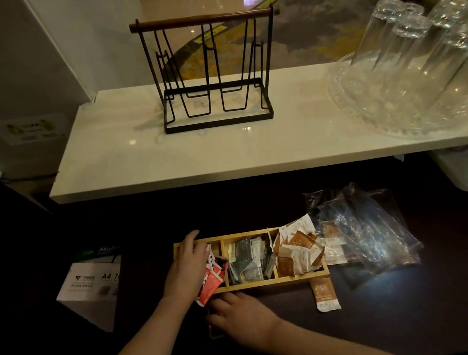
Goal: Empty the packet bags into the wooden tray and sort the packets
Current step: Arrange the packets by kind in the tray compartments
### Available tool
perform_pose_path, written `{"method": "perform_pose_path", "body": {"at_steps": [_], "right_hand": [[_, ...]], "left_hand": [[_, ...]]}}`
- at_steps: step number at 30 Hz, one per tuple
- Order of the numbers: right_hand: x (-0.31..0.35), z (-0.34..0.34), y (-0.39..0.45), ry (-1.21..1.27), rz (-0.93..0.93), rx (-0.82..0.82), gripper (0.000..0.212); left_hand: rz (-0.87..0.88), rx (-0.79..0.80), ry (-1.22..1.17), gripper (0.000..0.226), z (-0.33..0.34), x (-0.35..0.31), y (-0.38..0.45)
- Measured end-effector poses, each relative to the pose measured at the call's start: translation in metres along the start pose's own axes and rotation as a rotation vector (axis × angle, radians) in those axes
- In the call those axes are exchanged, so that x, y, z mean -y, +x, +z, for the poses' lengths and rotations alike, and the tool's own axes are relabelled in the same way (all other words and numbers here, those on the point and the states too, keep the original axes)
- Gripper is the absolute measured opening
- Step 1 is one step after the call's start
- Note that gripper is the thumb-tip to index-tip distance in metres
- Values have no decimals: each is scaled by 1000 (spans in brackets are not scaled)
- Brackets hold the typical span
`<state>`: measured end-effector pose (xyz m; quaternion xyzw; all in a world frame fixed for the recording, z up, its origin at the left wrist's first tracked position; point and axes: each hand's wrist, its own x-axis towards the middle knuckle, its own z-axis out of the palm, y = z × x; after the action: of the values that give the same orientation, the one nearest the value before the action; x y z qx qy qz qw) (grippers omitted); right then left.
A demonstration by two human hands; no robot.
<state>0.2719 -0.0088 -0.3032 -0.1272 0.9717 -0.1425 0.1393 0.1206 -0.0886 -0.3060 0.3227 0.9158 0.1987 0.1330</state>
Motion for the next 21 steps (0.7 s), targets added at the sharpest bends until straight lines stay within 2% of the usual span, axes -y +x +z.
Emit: {"method": "perform_pose_path", "body": {"at_steps": [3, 5, 7, 10, 12, 14, 18, 21], "right_hand": [[1, 20, 7, -75, -3, 142, 54], [4, 30, 5, -102, 10, 151, 54], [6, 40, 3, -152, 4, 146, 51], [5, 50, 7, -228, 7, 127, 46], [5, 51, 11, -149, -9, 63, 44], [3, 46, 9, -103, -7, 10, 47], [3, 36, -5, -73, -24, 49, 52], [2, 37, -9, -85, -3, 60, 53]], "left_hand": [[70, -68, -186, 32, -3, 0, 3], [36, -109, -340, 30, -10, -2, 1], [38, -80, -431, 37, -13, 1, -6], [125, -4, -430, 61, -11, 5, -18], [124, -1, -404, 68, -8, 4, -22], [143, 61, -318, 72, -6, 2, -23], [278, 268, 249, 79, 4, 11, -27], [411, 164, 398, 72, 9, 13, -28]]}}
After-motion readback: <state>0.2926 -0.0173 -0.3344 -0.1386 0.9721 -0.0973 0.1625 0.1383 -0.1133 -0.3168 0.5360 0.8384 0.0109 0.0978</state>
